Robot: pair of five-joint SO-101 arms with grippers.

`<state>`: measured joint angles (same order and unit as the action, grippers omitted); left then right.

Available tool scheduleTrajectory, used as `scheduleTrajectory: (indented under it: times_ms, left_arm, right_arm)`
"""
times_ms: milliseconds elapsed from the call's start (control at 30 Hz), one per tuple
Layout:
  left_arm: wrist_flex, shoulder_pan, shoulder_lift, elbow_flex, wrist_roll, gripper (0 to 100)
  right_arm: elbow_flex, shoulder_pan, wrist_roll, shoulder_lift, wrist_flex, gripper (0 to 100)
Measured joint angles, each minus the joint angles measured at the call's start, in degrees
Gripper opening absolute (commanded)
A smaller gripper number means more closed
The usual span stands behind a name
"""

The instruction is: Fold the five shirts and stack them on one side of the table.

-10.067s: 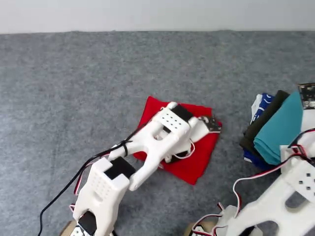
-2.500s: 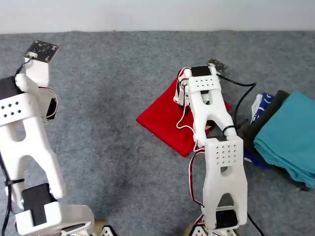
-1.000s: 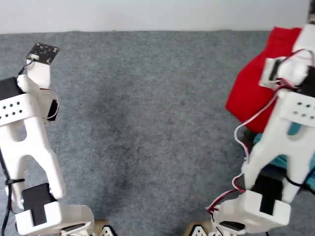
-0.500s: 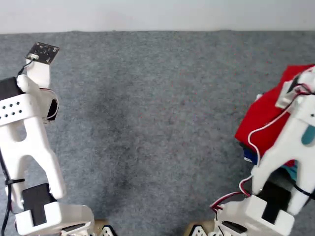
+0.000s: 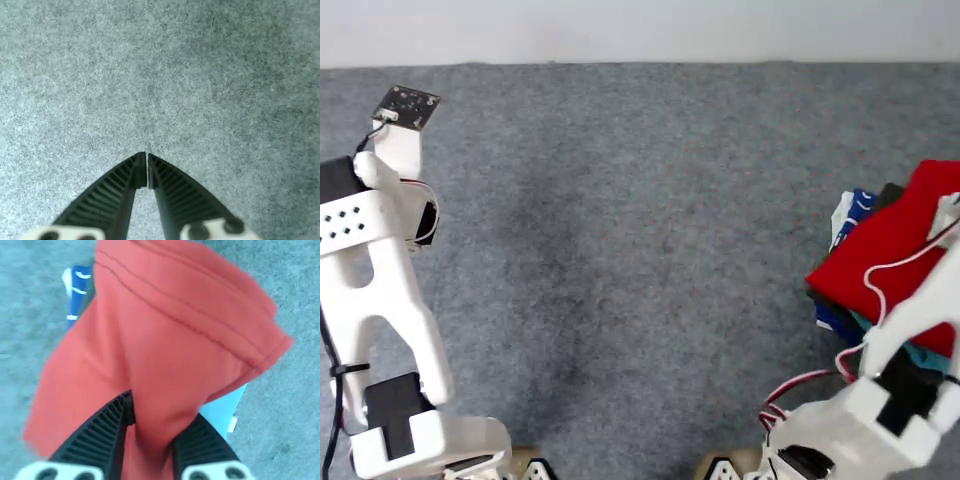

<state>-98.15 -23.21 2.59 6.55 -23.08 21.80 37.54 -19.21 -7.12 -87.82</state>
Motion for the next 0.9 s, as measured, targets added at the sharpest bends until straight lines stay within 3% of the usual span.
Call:
scheduleTrajectory:
  times_ms: [100,200,367,533,633,733,900]
  left_arm:
    - [0.0,0.0,0.0,0.0,0.0,1]
    - [0.0,0.0,0.0,0.0,0.0,1]
    - [0.0,0.0,0.0,0.0,0.0,1]
    - [0.0,0.0,0.0,0.0,0.0,1]
    - [0.0,0.0,0.0,0.0,0.0,1]
    - [0.0,0.0,0.0,0.0,0.0,1]
    - [0.0,0.0,0.0,0.0,0.0,1]
  right_arm:
    - [0.0,1.5,-0.4,-2.9,1.2,26.8]
    - [1.8,2.7,1.7,-3.0,1.1,32.5]
    - [6.5,2.9,3.2,-2.2,-2.1,26.4]
    - [7.6,1.2,3.3,1.4,-6.7,1.2]
    - [7.6,0.0,3.3,2.1,-9.1,4.8]
    - [7.6,0.3,3.3,2.1,-9.3,0.7]
    - [6.1,1.8,3.0,-2.5,-1.0,0.9]
